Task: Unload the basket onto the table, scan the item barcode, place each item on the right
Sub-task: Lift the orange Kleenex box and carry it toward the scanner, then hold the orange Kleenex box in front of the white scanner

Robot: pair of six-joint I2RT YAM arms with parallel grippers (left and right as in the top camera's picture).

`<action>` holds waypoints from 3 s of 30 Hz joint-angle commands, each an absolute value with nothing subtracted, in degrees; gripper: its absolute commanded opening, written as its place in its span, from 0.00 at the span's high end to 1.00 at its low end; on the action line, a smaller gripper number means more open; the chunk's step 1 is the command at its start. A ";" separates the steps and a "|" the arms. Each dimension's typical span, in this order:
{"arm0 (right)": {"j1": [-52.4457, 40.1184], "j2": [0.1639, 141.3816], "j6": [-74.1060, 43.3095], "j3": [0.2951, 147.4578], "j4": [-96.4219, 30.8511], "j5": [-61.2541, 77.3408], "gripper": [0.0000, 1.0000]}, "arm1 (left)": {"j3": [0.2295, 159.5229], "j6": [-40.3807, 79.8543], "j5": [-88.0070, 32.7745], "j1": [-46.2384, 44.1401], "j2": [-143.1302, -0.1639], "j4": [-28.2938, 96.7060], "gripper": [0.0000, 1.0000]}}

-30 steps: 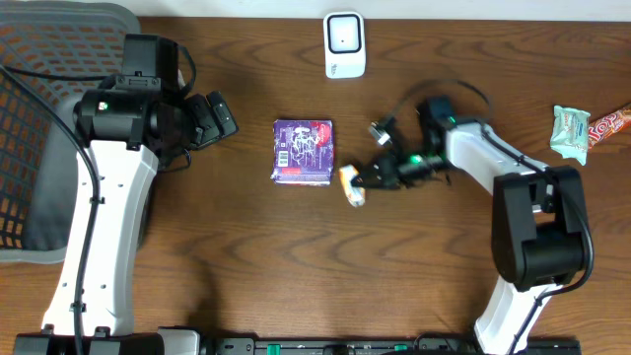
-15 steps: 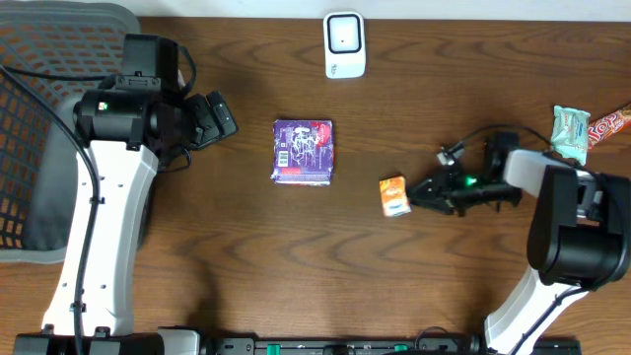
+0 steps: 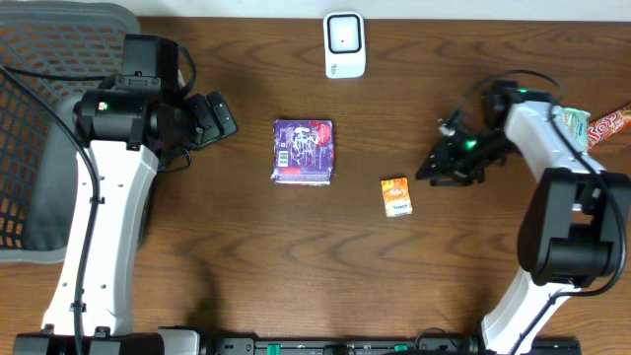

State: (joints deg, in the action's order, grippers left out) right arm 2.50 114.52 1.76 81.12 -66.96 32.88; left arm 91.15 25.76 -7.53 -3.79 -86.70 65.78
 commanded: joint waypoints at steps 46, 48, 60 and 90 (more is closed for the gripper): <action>-14.20 114.59 3.95 85.49 -67.42 23.90 0.99 | 91.20 26.24 -7.20 -3.60 -86.83 65.95 0.01; -15.99 114.59 0.05 90.52 -67.16 16.25 0.99 | 91.20 26.24 -7.20 -3.60 -86.80 65.95 0.01; -23.29 114.91 -3.27 105.14 -49.45 -16.19 0.99 | 91.20 26.24 -7.20 -3.60 -86.83 65.95 0.01; -25.58 130.80 3.95 105.30 -3.25 -26.35 0.99 | 91.20 26.24 -7.20 -3.60 -86.83 65.95 0.01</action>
State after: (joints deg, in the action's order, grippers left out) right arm -25.58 128.99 3.18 104.44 -3.25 -25.19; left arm 91.15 25.74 -7.53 -3.79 -86.70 65.78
